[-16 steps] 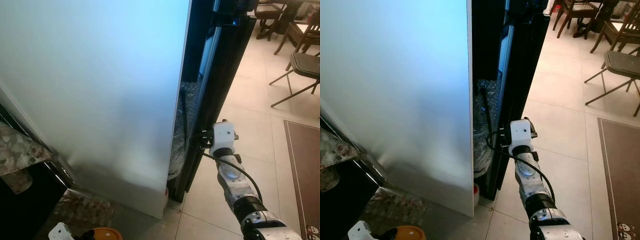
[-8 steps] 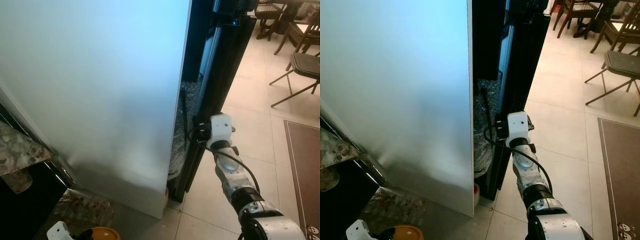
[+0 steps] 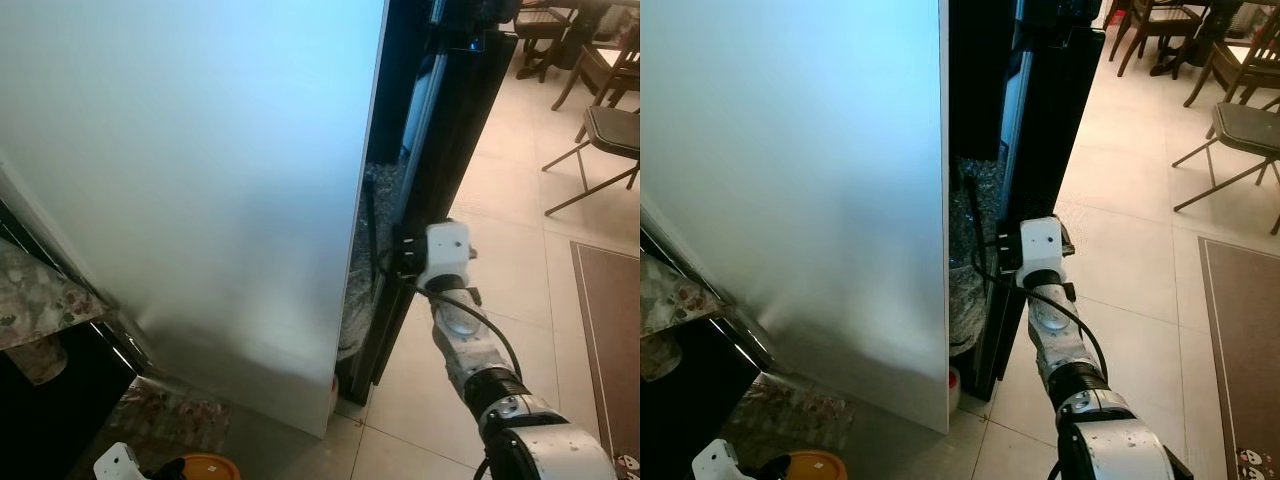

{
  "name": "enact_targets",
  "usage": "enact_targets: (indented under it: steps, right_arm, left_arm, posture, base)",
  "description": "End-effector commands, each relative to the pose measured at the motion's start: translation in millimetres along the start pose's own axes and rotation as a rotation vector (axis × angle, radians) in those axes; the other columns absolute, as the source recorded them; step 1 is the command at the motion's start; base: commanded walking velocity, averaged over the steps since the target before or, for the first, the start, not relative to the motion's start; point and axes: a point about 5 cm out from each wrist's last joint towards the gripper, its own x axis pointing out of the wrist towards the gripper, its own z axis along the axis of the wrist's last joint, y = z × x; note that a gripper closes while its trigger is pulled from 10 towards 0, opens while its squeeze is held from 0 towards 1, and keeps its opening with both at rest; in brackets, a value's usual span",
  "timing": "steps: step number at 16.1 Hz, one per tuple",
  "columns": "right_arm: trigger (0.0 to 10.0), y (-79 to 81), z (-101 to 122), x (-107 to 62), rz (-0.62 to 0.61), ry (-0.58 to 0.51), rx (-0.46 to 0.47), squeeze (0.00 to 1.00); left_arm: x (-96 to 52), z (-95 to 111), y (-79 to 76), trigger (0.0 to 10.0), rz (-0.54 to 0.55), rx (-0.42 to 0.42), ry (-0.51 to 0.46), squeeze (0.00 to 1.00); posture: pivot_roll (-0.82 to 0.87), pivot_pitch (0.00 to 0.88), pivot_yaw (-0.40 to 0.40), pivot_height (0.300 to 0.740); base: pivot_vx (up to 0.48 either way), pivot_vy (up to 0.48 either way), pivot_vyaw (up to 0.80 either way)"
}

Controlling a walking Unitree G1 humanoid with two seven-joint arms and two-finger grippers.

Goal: Restocking fridge

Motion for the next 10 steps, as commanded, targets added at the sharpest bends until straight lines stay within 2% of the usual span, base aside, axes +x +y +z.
enact_targets:
  steps: [1, 5, 8, 10]
  right_arm:
    - [10.0, -9.4, 3, 1.4, -0.057, -0.016, 0.007, 0.0]
    - [10.0, -21.3, 0, 0.0, -0.106, -0.01, -0.007, 0.0]
    - [10.0, -38.5, 0, -1.5, -0.179, -0.015, -0.033, 0.0]
    - [10.0, -59.4, -4, -7.1, -0.309, -0.002, -0.059, 0.0]
  left_arm:
    - [-2.0, -3, 6.7, 10.0, 0.018, -0.005, 0.008, 0.0]
    - [-3.5, -3, 12.1, 10.0, 0.026, -0.006, 0.01, 0.0]
    - [-3.8, -4, 13.0, 10.0, 0.027, -0.004, 0.011, 0.0]
    - [-3.6, -4, 12.2, 10.0, 0.026, -0.002, 0.012, 0.0]
  posture:
    - [0.05, 0.0, 0.03, 0.74]
    - [0.04, 0.0, 0.031, 0.74]
    - [0.04, 0.0, 0.034, 0.74]
    - [0.04, 0.0, 0.035, 0.74]
  base:
    - [0.0, 0.0, 0.0]
    - [0.0, 0.0, 0.0]
    - [0.0, 0.0, 0.0]
    - [0.0, 0.0, 0.0]
